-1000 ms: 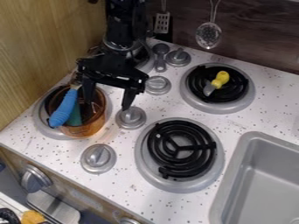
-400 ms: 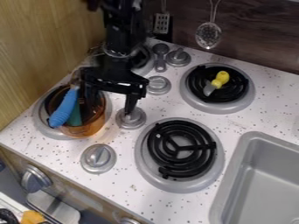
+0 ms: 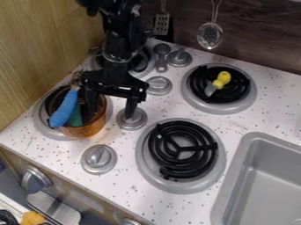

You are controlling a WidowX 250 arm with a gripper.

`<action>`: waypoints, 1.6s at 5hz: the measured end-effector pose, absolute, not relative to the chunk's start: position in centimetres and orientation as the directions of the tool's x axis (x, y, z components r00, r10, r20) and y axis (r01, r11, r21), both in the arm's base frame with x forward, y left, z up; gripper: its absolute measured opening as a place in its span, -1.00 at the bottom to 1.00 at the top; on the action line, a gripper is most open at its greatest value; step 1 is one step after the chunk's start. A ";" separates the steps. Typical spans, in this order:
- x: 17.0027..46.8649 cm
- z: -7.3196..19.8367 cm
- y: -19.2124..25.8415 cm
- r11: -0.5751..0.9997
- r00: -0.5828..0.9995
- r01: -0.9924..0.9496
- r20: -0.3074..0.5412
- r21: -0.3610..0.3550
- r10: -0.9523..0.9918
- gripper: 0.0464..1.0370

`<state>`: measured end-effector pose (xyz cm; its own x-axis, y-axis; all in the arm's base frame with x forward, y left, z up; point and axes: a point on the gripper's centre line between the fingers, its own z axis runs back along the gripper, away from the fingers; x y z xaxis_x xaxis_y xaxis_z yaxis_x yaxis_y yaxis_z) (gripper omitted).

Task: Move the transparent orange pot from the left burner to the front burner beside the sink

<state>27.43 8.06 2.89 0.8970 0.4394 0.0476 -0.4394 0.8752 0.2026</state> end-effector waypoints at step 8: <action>28.4 5.5 2.9 0.823 0.845 -0.535 0.120 0.192 0.521 -0.93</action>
<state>28.40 2.95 5.47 0.8450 0.5211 0.1204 -0.5348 0.8228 0.1924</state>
